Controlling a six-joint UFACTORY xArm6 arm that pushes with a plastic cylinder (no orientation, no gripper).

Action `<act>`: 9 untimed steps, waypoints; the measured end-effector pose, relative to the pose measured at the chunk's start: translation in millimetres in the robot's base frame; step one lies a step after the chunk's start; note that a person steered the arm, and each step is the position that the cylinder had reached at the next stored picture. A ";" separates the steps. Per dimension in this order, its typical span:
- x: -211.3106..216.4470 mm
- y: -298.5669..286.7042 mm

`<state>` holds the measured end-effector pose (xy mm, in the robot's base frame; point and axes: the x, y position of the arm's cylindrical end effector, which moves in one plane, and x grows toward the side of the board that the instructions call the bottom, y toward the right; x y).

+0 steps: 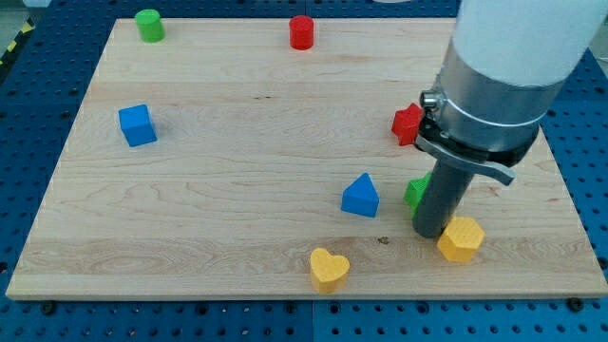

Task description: Push the green star right below the red star

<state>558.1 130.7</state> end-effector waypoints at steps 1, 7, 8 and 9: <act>-1.3 1.3; -128.9 54.8; -125.5 71.8; -93.3 78.7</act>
